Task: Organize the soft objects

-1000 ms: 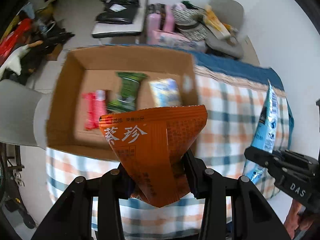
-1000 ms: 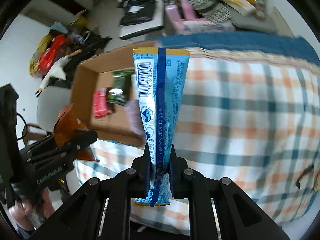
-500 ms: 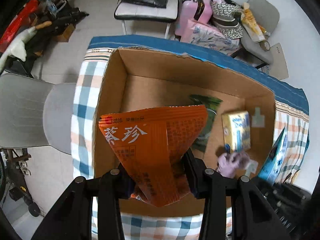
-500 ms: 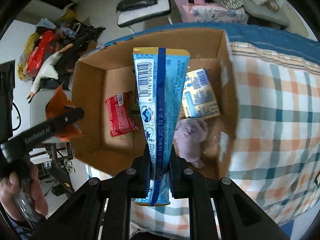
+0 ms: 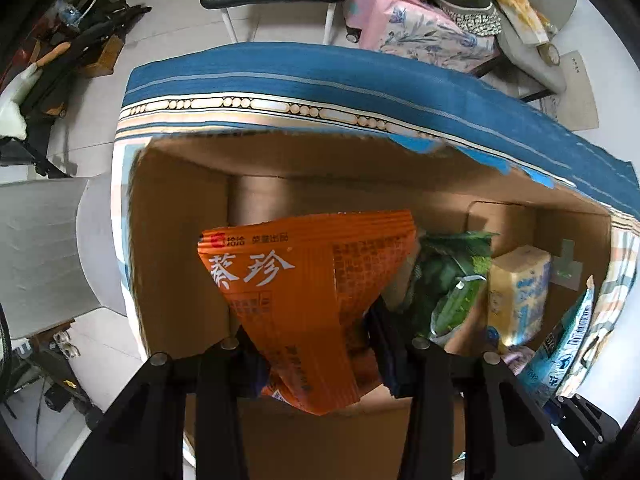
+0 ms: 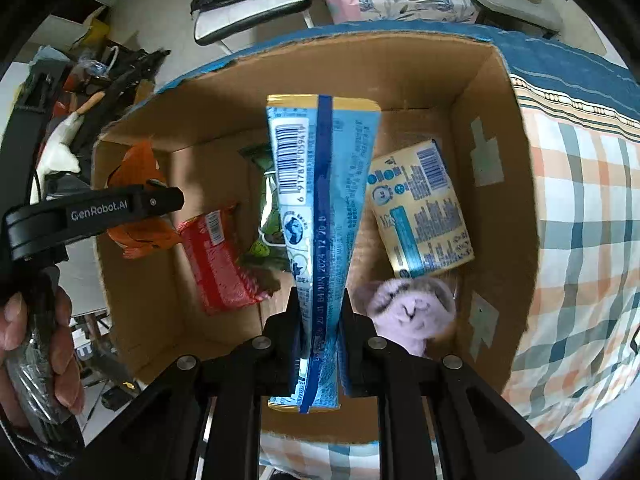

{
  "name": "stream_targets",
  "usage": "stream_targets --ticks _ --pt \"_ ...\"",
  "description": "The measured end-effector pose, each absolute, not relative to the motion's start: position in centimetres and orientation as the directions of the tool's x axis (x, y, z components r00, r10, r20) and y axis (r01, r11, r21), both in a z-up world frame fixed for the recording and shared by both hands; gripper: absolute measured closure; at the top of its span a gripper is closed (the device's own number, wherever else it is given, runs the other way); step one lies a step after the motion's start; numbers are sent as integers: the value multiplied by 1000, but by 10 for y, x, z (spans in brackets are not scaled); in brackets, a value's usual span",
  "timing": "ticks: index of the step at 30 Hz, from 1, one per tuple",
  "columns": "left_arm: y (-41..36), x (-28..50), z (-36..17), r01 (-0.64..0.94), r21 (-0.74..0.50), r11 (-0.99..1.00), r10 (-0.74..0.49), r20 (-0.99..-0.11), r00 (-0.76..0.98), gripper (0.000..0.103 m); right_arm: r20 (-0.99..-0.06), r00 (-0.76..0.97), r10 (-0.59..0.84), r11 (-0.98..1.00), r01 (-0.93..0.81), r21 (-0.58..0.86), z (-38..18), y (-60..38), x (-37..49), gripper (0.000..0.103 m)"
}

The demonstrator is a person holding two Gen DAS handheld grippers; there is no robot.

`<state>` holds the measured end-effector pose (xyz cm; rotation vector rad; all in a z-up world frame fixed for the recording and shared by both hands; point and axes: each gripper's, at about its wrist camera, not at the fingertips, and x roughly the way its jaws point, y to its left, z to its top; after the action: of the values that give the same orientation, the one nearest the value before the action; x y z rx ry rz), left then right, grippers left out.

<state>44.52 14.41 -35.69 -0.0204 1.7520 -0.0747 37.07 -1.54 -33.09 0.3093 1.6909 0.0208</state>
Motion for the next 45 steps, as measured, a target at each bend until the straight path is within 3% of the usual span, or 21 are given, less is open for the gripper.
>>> stream_targets --ticks 3,8,11,14,20,22,23,25,31,45 --pt "146 449 -366 28 -42 999 -35 -977 -208 63 -976 -128 179 971 181 154 -339 -12 374 81" --pt "149 450 -369 17 -56 998 -51 -977 -209 56 -980 -124 156 977 167 134 -343 -4 376 49" --pt "149 449 -364 16 -71 997 -66 -977 -201 50 -981 -118 154 977 170 133 -341 -3 376 41" --pt "149 447 -355 27 -65 998 -59 -982 -178 35 -983 -114 146 978 168 126 -338 -1 376 33" --pt "158 426 -326 42 -85 995 -80 -991 -110 33 -987 -90 136 979 162 120 -330 -12 364 18" --pt "161 414 -315 50 -69 996 -66 -995 -71 24 -990 -77 117 982 159 104 -327 -14 359 10" --pt "162 407 -311 54 -61 997 -58 -997 -52 10 -992 -66 108 983 157 97 -325 -15 355 7" --pt "166 390 -303 56 -54 997 -53 -998 -20 6 -994 -53 92 984 158 83 -322 -17 348 0" --pt "176 339 -281 18 -101 995 -101 -994 46 6 -999 5 39 991 131 39 -302 -21 319 0" --pt "162 266 -222 40 -52 998 -60 -973 223 6 -989 144 23 993 111 39 -242 -16 267 0"
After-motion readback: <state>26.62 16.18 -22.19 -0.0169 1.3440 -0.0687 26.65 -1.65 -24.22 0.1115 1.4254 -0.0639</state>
